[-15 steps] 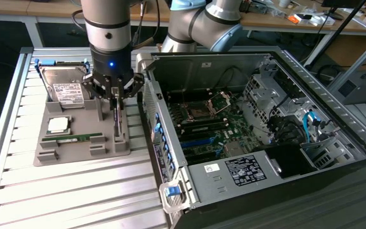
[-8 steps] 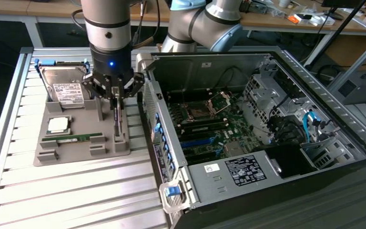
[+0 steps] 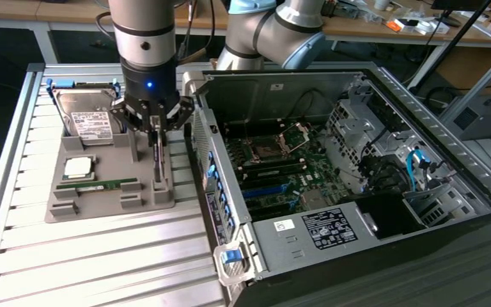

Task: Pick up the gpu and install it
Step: 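Pick up the gpu and move the gpu toward the slot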

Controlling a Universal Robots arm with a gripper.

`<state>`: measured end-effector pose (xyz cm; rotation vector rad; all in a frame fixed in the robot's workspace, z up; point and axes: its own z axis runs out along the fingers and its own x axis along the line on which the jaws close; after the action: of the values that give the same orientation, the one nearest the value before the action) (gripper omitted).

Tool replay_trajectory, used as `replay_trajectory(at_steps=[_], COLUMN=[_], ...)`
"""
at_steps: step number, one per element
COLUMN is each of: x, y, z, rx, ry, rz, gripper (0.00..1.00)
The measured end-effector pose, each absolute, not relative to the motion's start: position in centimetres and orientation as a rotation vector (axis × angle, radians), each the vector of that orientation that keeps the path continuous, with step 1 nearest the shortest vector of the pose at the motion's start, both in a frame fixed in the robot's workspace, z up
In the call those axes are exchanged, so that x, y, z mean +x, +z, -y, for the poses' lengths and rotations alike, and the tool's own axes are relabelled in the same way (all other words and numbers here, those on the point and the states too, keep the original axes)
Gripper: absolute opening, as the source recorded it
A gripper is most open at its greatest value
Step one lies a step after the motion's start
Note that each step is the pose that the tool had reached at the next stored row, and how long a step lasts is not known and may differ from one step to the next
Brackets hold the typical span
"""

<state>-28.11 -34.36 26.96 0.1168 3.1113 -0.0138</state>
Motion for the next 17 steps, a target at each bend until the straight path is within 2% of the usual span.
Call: replay_trajectory(at_steps=[17], x=[-28.11], y=[27.53], z=[34.36], rx=[0.117], ry=[-0.014], rz=[-3.111], gripper=[0.27])
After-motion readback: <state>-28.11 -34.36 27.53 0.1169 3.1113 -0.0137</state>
